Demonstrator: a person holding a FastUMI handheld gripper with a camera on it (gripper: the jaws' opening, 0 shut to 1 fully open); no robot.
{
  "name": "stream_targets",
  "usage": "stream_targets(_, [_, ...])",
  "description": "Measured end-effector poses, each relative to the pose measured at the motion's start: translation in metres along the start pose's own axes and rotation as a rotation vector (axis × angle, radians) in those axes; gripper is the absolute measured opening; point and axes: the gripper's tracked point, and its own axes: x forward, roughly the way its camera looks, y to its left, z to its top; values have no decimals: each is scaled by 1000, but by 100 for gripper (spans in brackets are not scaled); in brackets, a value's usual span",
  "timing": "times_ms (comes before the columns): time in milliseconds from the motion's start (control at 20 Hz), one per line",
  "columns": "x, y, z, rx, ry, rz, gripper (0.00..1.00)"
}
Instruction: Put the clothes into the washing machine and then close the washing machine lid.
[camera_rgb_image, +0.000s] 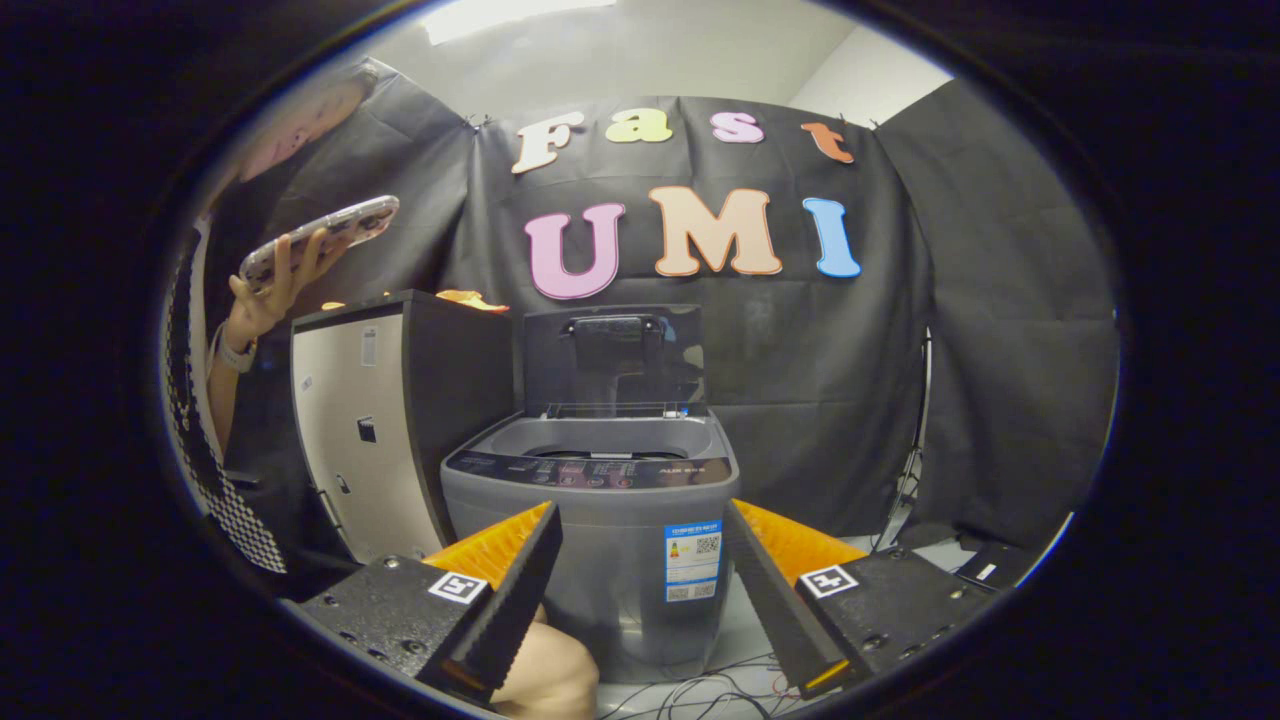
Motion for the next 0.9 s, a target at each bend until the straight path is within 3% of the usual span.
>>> stream_targets(700, [0,0,0,0,1,0,98])
stream_targets(900, [5,-4,3,16,-11,-55,97])
